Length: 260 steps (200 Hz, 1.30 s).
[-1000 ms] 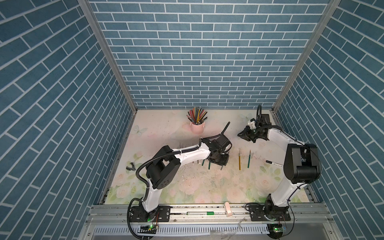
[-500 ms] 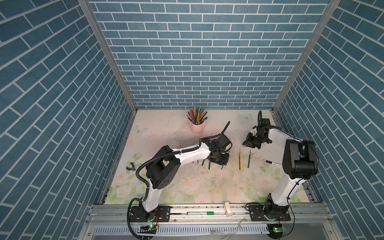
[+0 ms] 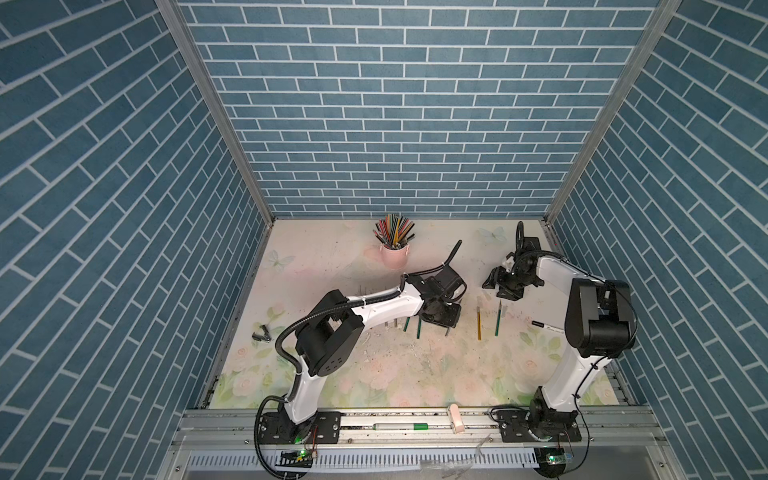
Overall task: Remove protective caps from carving knives
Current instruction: Place the protective sleeve at the center of the board, then place the carving knife at the center of the board.
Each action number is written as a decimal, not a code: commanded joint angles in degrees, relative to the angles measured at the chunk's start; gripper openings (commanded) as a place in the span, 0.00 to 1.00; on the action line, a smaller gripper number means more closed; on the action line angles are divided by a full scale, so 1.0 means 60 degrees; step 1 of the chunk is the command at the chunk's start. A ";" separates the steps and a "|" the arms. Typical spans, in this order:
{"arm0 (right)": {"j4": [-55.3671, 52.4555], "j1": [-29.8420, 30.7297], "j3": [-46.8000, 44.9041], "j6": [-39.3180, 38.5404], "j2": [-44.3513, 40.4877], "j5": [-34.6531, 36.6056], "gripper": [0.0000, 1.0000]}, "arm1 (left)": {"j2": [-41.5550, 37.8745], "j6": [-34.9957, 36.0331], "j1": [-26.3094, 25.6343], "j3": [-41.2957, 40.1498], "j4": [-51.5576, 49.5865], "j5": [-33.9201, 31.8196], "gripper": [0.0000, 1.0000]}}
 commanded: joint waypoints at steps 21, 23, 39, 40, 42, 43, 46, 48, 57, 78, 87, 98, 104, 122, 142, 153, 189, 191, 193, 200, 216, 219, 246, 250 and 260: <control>-0.0317 -0.0036 0.0101 -0.0208 -0.0271 0.0266 0.84 | 0.0413 -0.0469 0.0043 0.0464 0.0031 -0.0390 0.08; -0.0329 -0.0034 0.0090 -0.0208 -0.0288 0.0266 0.84 | 0.0426 -0.0489 0.0040 0.0478 0.0031 -0.0414 0.08; -0.0347 -0.0052 0.0008 -0.0218 -0.0466 0.0252 0.86 | 0.0533 -0.0672 0.0035 0.0602 0.0061 -0.0528 0.09; -0.0347 -0.0050 0.0003 -0.0213 -0.0480 0.0252 0.86 | 0.0547 -0.0677 0.0030 0.0613 0.0061 -0.0544 0.09; -0.0347 -0.0063 -0.0019 -0.0210 -0.0509 0.0252 0.86 | 0.0565 -0.0709 0.0018 0.0640 0.0061 -0.0566 0.09; -0.0354 -0.0063 -0.0018 -0.0209 -0.0516 0.0244 0.87 | 0.0578 -0.0724 0.0014 0.0647 0.0068 -0.0577 0.09; -0.0348 -0.0064 -0.0050 -0.0210 -0.0558 0.0240 0.87 | 0.0598 -0.0767 0.0023 0.0656 0.0085 -0.0600 0.09; -0.0347 -0.0070 -0.0062 -0.0209 -0.0576 0.0238 0.87 | 0.0615 -0.0794 0.0013 0.0672 0.0089 -0.0624 0.09; -0.0362 -0.0099 -0.0168 -0.0208 -0.0707 0.0222 0.88 | 0.0696 -0.0896 -0.0010 0.0700 0.0117 -0.0682 0.10; -0.0383 -0.0153 -0.0405 -0.0237 -0.1062 0.0193 0.88 | 0.0867 -0.1142 -0.0060 0.0827 0.0149 -0.0839 0.11; -0.0402 -0.0186 -0.0524 -0.0238 -0.1212 0.0178 0.89 | 0.0956 -0.1243 -0.0084 0.0894 0.0135 -0.0903 0.12; -0.0405 -0.0222 -0.0677 -0.0252 -0.1415 0.0151 0.89 | 0.1032 -0.1363 -0.0114 0.0939 0.0134 -0.0953 0.13; -0.0409 -0.0242 -0.0761 -0.0256 -0.1519 0.0145 0.89 | 0.1079 -0.1418 -0.0130 0.0985 0.0121 -0.0993 0.13; -0.0408 -0.0290 -0.0994 -0.0295 -0.1802 0.0120 0.90 | 0.1183 -0.1536 -0.0175 0.1068 0.0092 -0.1086 0.13; -0.0456 -0.0341 -0.1129 -0.0404 -0.2006 0.0063 0.90 | 0.1261 -0.1696 -0.0197 0.1142 0.0083 -0.1182 0.14; -0.0468 -0.0385 -0.1195 -0.0428 -0.2083 0.0047 0.90 | 0.1319 -0.1730 -0.0223 0.1215 0.0077 -0.1183 0.14; -0.0508 -0.0466 -0.1289 -0.0529 -0.2283 -0.0038 0.90 | 0.1541 -0.1786 -0.0237 0.1452 -0.0100 -0.1205 0.14; -0.0515 -0.0478 -0.1291 -0.0537 -0.2282 -0.0040 0.90 | 0.1543 -0.1799 -0.0239 0.1457 -0.0100 -0.1197 0.14; -0.0514 -0.0485 -0.1291 -0.0536 -0.2300 -0.0052 0.90 | 0.1543 -0.1803 -0.0229 0.1451 -0.0093 -0.1191 0.14; -0.0517 -0.0509 -0.1291 -0.0563 -0.2322 -0.0091 0.90 | 0.1539 -0.1807 -0.0240 0.1462 -0.0114 -0.1214 0.14; -0.0516 -0.0569 -0.1276 -0.0624 -0.2320 -0.0184 0.90 | 0.1530 -0.1823 -0.0238 0.1480 -0.0128 -0.1260 0.15; -0.0516 -0.0593 -0.1276 -0.0641 -0.2326 -0.0200 0.90 | 0.1529 -0.1831 -0.0236 0.1478 -0.0122 -0.1275 0.15; -0.0524 -0.0670 -0.1218 -0.0796 -0.2303 -0.0324 0.90 | 0.1412 -0.1793 -0.0235 0.1517 -0.0250 -0.1471 0.22; -0.0536 -0.0677 -0.1217 -0.0817 -0.2307 -0.0344 0.90 | 0.1372 -0.1781 -0.0236 0.1517 -0.0260 -0.1506 0.24; -0.0561 -0.0708 -0.1178 -0.0904 -0.2293 -0.0384 0.90 | 0.1299 -0.1766 -0.0217 0.1475 -0.0312 -0.1577 0.30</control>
